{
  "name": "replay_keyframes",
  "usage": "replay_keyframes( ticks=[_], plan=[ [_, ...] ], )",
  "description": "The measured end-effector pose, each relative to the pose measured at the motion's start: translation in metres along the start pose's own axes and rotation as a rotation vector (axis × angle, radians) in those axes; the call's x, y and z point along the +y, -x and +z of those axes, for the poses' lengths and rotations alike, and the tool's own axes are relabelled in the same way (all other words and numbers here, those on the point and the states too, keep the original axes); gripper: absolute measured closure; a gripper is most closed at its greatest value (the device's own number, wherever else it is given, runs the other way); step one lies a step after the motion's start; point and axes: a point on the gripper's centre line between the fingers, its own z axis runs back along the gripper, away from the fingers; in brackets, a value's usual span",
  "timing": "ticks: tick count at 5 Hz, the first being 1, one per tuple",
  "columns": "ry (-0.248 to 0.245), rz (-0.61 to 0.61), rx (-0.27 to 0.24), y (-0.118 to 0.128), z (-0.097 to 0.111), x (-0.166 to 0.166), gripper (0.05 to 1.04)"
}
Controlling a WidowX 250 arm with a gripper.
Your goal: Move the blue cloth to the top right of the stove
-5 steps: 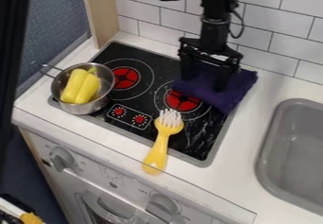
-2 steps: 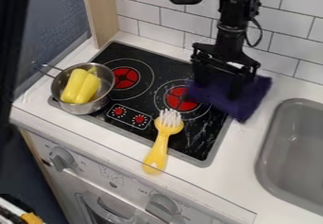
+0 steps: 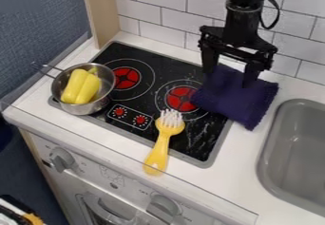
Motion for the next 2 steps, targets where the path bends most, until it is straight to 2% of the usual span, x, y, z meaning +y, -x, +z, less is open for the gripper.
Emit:
replay_keyframes(
  ticks=[1,2],
  plan=[
    [-0.004,-0.006,-0.013,0.0040,0.0062,0.0014,0.085],
    [-0.032,0.017,-0.007,0.0074,0.0029,0.0060,0.085]
  ],
)
